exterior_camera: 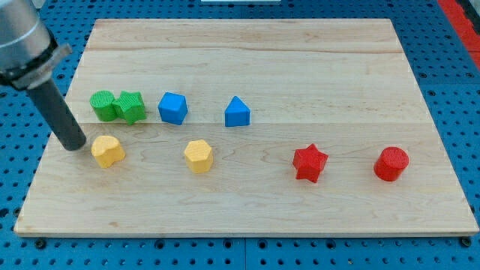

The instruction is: Place hexagon above the red star

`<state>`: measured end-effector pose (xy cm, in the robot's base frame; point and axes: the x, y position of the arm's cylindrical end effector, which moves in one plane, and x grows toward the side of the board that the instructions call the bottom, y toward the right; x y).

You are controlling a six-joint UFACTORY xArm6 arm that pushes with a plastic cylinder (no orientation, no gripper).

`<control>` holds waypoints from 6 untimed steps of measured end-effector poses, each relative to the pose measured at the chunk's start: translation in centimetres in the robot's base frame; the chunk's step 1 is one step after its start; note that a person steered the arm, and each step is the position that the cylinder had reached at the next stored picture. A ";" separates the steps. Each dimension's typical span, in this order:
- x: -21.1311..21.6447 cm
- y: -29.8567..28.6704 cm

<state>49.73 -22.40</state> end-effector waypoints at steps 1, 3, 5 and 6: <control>1.4 6.8; 1.2 15.3; 0.1 24.3; 1.1 32.7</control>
